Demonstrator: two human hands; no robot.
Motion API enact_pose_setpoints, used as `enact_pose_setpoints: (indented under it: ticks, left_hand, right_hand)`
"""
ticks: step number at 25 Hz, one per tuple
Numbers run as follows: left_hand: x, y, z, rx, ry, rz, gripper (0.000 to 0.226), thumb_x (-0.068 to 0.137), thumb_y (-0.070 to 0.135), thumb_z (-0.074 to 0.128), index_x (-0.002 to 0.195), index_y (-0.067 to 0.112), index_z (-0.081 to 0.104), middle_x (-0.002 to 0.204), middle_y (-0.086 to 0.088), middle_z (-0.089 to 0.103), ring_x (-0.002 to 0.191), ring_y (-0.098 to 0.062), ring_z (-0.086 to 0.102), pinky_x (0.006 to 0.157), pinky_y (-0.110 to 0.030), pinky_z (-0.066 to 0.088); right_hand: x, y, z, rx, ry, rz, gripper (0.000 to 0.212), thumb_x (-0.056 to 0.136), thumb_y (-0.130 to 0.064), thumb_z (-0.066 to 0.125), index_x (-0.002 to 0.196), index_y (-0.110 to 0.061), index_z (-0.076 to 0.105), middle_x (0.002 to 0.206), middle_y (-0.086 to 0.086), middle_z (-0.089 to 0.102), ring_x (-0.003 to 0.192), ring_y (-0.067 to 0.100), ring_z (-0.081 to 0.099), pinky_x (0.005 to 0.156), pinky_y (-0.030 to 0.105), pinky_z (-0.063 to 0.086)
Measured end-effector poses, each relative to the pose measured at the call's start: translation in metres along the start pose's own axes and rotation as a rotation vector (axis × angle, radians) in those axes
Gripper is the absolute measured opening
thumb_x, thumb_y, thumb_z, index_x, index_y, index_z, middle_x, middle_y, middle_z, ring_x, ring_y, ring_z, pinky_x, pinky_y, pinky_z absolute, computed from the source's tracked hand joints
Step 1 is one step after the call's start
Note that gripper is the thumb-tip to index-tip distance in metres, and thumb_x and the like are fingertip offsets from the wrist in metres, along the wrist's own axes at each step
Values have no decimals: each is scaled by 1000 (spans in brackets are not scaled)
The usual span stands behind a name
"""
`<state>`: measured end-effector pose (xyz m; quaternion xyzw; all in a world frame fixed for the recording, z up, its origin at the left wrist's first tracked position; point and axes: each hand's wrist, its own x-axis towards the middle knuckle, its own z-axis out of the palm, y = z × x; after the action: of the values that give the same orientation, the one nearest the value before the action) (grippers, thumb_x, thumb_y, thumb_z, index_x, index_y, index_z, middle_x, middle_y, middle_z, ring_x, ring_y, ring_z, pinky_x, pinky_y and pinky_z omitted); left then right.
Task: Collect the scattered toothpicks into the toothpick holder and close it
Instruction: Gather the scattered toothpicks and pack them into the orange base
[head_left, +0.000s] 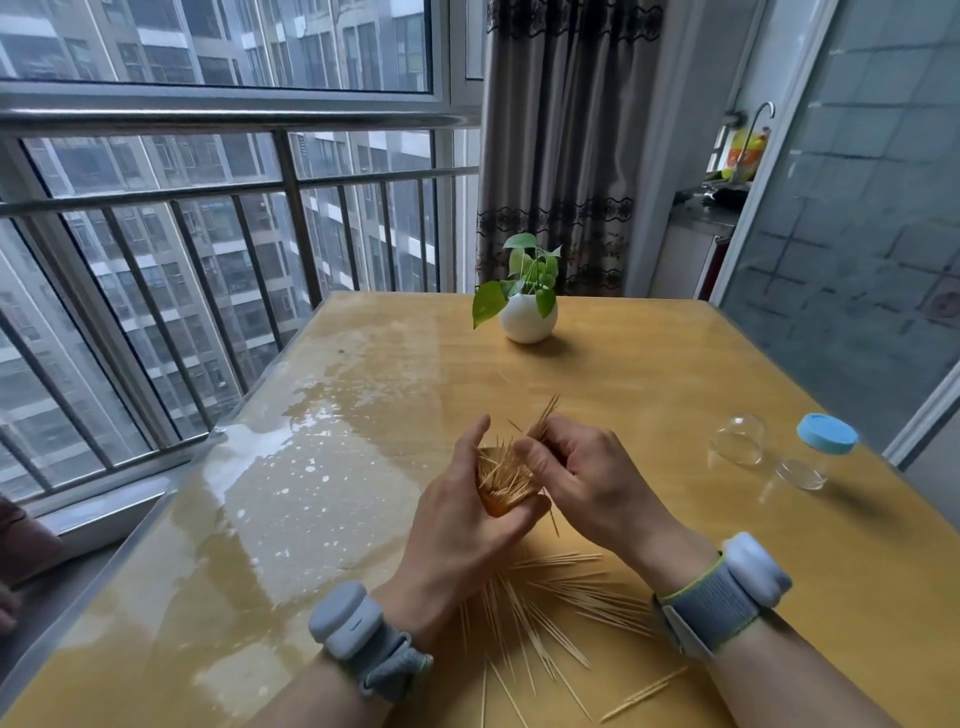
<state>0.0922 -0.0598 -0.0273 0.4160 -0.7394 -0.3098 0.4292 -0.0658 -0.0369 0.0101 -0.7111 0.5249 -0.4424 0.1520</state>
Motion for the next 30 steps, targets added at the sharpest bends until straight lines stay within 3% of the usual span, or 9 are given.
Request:
enact_pose_setpoints:
  ticks: [5,10,14,18,20,22,24,27,30]
  left_hand:
    - [-1,-1,3,10,-26,35,85,72,56,72,145,27,39,102,7,72,91,-7,69,82,-30,55]
    - [-2,0,6,67,-20,60,88,73,44,68,151,25,33,92,6,66,79,-19,63,63,-13,42]
    - [-2,-2,5,40,-16,73,99,74,50,67,157,25,19,91,7,66,75,-10,63,67,-15,44]
    - [-3,-3,6,45,10,103,99,74,48,66,157,27,17,93,6,67,75,-12,65,67,-19,46]
    - [-4,-4,6,47,6,100,101,73,52,65,157,27,15,99,4,68,80,-13,66,70,-21,48]
    - [-4,-4,4,44,-5,80,105,71,62,63,157,26,13,105,-2,70,87,-16,67,73,-18,47]
    - [-4,-2,4,46,-15,64,108,71,65,64,158,28,11,101,-2,69,86,-18,66,71,-15,43]
    - [-5,0,4,66,-46,79,109,74,57,71,158,28,8,81,12,57,74,-7,57,69,-13,41]
    - [-5,-2,5,82,-64,101,111,72,58,70,158,31,4,90,10,63,82,-8,63,77,-23,51]
  right_hand:
    - [1,7,5,-235,40,-24,44,98,-45,33,87,-13,61,81,-1,56,78,18,55,70,45,47]
    - [-4,1,16,-236,-45,34,55,95,-45,27,120,-14,64,110,3,58,109,19,54,95,37,46]
    - [-3,-5,10,-114,-137,115,71,90,-51,26,148,-12,40,148,1,44,137,10,38,113,23,30]
    - [-5,-8,10,-172,-236,101,73,91,-52,22,154,-14,27,160,1,28,146,6,21,114,9,11]
    - [-6,-8,11,-158,-225,104,72,93,-52,23,156,-17,19,162,-3,20,148,2,15,113,8,8]
    - [-5,-7,7,-49,-137,93,70,94,-52,27,157,-21,19,161,-11,19,147,-3,15,116,14,15]
    - [-3,-8,1,-59,-46,40,61,95,-45,36,150,-19,37,154,-10,36,141,-4,30,114,17,27]
    - [-2,-9,-2,-59,116,20,24,97,-33,58,115,-20,67,115,-11,66,107,-6,57,86,18,48]
    - [0,-11,-6,-26,151,46,13,93,-30,64,90,-19,71,87,-16,65,87,6,61,74,28,49]
